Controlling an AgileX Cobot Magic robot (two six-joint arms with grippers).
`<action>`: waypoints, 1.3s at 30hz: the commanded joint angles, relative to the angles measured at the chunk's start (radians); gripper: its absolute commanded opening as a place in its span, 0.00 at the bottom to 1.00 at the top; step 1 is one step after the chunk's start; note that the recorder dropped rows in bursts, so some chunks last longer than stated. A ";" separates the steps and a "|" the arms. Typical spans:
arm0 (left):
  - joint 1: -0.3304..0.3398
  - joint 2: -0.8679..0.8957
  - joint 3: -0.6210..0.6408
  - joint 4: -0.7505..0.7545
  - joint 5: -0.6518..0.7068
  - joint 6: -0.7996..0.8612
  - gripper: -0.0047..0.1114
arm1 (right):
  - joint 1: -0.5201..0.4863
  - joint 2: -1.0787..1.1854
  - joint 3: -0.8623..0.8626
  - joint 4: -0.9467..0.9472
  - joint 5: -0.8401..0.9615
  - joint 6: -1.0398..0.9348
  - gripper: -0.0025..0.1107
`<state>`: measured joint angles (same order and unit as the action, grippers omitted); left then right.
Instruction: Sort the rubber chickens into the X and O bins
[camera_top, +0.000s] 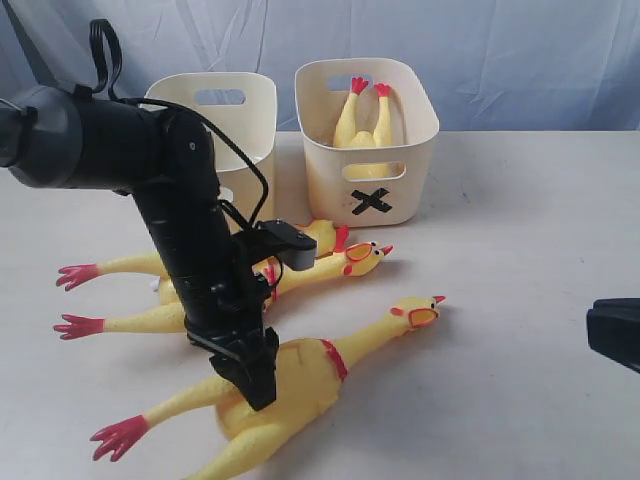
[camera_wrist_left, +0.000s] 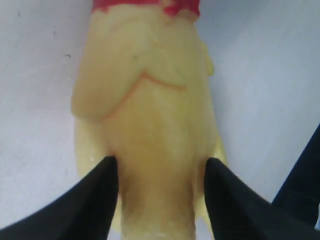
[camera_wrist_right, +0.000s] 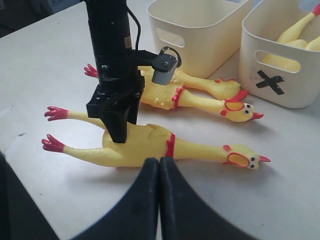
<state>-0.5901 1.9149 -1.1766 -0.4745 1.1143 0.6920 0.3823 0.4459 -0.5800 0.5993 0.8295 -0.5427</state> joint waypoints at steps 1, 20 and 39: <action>-0.012 0.066 0.019 -0.033 0.002 0.001 0.26 | -0.003 -0.004 0.004 0.005 -0.002 -0.003 0.01; -0.012 -0.066 0.019 -0.101 0.000 0.078 0.04 | -0.003 -0.004 0.004 0.005 -0.002 -0.003 0.01; -0.010 -0.147 -0.021 -0.142 -0.069 0.080 0.04 | -0.003 -0.004 0.004 0.003 -0.004 -0.003 0.01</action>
<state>-0.5971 1.7855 -1.1825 -0.5865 1.0500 0.7677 0.3823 0.4459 -0.5800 0.5993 0.8295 -0.5427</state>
